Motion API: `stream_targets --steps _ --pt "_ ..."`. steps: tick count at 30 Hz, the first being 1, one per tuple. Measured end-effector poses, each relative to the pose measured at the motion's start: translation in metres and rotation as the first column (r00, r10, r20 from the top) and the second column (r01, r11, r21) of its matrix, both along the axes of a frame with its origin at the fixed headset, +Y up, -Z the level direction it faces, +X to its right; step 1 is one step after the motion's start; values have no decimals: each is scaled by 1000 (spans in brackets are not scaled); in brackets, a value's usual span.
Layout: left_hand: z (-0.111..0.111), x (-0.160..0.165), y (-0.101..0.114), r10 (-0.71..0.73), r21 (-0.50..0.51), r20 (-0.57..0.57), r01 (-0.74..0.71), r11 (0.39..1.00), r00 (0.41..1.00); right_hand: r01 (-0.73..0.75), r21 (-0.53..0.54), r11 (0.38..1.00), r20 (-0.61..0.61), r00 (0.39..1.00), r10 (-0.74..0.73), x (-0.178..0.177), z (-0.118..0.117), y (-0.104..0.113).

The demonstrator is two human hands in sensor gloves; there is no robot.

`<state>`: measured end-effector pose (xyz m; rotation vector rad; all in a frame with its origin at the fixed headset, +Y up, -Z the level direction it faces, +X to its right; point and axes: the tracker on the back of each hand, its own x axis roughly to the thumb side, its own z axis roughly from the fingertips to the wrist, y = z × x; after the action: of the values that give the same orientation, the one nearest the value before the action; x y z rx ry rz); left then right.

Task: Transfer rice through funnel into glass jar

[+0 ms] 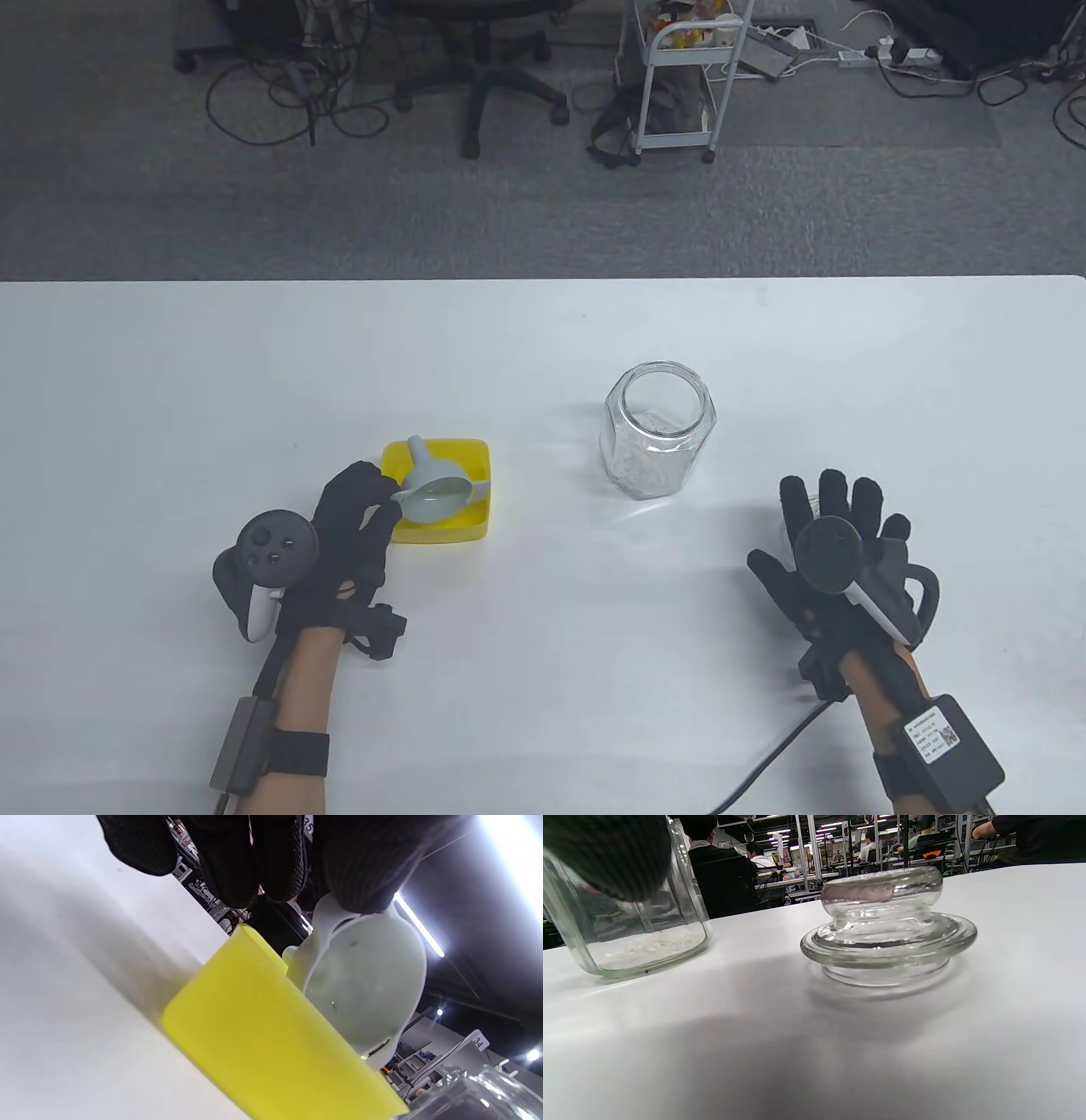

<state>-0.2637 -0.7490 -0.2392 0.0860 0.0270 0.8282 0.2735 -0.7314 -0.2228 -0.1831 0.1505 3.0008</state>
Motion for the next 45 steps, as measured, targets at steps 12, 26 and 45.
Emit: stream_targets --steps 12,26,45 --pt "-2 -9 -13 -27 -79 -23 26 997 999 6 -6 1000 4 1000 -6 0 0 0" --pt "9 0 -10 -81 -17 -137 80 997 987 33 11 999 15 999 -33 4 2 3" --pt "49 139 27 -577 178 164 551 815 800 89 -40 995 146 986 -83 31 -10 -11"
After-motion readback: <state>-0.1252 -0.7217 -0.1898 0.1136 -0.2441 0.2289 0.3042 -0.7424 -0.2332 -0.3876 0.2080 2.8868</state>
